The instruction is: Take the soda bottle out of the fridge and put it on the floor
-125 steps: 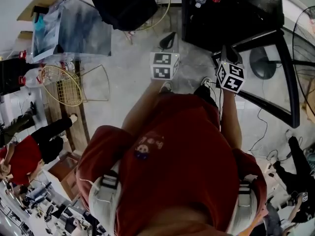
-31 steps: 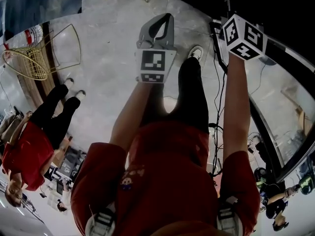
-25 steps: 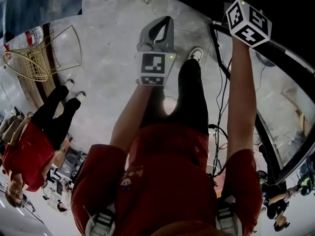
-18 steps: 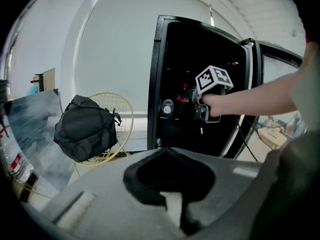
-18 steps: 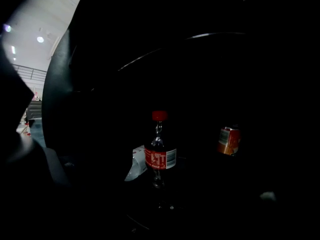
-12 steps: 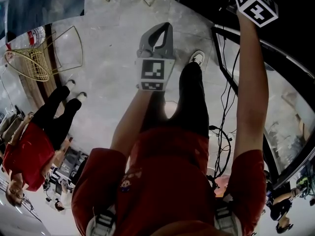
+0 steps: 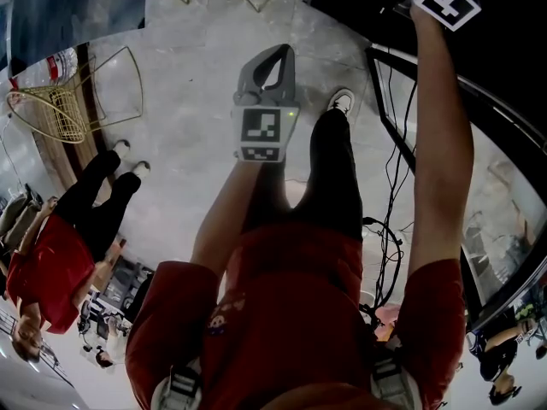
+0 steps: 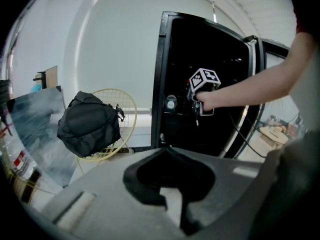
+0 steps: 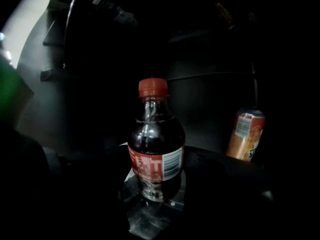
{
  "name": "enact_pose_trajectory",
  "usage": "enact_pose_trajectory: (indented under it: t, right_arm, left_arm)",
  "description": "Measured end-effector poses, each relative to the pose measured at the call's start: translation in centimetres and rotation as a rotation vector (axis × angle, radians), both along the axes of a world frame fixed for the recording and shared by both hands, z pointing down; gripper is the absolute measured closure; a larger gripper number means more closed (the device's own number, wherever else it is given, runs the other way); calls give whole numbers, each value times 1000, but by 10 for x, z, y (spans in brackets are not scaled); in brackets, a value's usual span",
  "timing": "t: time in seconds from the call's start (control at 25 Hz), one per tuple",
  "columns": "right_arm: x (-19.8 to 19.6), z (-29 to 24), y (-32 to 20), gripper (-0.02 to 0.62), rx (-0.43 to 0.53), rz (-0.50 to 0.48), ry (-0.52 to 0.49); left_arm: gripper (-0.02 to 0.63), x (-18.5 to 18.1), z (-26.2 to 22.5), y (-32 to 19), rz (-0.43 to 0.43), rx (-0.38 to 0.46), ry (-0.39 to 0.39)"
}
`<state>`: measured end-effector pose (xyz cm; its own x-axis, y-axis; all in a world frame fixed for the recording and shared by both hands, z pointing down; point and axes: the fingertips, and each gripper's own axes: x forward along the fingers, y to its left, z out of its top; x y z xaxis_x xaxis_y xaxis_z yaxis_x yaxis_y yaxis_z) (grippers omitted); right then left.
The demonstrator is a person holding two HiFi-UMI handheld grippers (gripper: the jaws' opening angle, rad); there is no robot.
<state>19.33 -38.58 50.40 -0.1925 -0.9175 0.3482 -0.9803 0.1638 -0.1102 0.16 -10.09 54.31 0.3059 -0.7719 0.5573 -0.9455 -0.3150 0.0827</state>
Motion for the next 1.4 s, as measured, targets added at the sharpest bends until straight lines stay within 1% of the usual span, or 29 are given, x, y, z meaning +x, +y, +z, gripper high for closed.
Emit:
enact_pose_trajectory:
  t: [0.12,0.36,0.68,0.84,1.16,1.4]
  right_arm:
    - [11,-11,13,288,12,8,8]
    - [-5,12,-12,291,9,-2,21]
    - [-9,11,4,293,-10,-7,15]
    - [-13,4,27,293,11,-27,16]
    - [-18,-18,101,293,-10,-10,-79]
    - [-13,-50,157,293,-25,-14,-81]
  left_arm:
    - [606,9,-10,11,1,6,0]
    - [606,-6,11,-13,-9,-5,0]
    - [606,-9,3,-15,-8,0,4]
    - [606,-8,-7,-15,-12,9,8]
    - [606,-7,-39,-17,-18,40,18]
    - [606,-6,-73,-11,-20,71,21]
